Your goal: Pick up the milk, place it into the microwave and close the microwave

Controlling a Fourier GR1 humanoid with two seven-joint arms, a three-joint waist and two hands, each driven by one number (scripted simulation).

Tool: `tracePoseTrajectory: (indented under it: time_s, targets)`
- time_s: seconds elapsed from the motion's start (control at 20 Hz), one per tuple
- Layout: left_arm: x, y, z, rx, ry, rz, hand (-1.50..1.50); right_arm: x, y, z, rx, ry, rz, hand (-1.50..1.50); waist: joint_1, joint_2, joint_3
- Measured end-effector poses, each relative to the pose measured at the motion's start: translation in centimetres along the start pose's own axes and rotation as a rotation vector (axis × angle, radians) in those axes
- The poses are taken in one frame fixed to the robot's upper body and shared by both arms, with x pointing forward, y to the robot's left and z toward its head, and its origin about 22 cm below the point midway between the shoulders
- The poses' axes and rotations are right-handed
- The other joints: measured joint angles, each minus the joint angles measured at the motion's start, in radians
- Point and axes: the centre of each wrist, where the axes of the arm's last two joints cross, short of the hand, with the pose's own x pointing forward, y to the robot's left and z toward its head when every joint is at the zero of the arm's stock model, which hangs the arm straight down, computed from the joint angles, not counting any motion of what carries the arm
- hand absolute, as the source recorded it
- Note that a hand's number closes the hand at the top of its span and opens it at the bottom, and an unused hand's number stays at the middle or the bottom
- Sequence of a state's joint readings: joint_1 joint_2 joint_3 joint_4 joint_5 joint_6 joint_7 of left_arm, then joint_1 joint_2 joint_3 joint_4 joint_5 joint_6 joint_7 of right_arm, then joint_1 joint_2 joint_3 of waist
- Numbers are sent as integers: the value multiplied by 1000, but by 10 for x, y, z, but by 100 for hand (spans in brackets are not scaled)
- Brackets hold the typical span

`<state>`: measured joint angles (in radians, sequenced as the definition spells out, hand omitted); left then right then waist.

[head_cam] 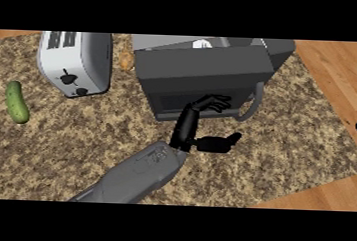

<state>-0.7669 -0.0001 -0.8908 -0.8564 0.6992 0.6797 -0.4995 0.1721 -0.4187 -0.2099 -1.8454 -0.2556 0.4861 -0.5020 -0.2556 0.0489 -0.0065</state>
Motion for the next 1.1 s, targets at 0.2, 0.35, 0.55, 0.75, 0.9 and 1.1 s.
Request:
tracePoseTrajectory:
  time_s: [0.2,0.35,0.55,0.75,0.9,1.1]
  targets:
    - [8,3,-13,66,21,18,-150,25,-25,-19,31,-37,207,150,-19,6,-2]
    - [11,2,-14,100,26,45,-150,36,-34,-29,40,-58,294,150,-22,12,-2]
    - [14,0,-14,120,22,73,-150,43,-41,-39,45,-72,358,150,-23,21,0]
    - [16,-2,-16,132,15,83,-150,47,-46,-47,46,-87,402,150,-21,27,1]
    - [16,-2,-16,142,12,91,-150,48,-49,-52,44,-93,419,150,-20,31,2]
    - [16,-3,-17,151,1,99,-150,50,-51,-59,46,-102,436,150,-22,35,3]
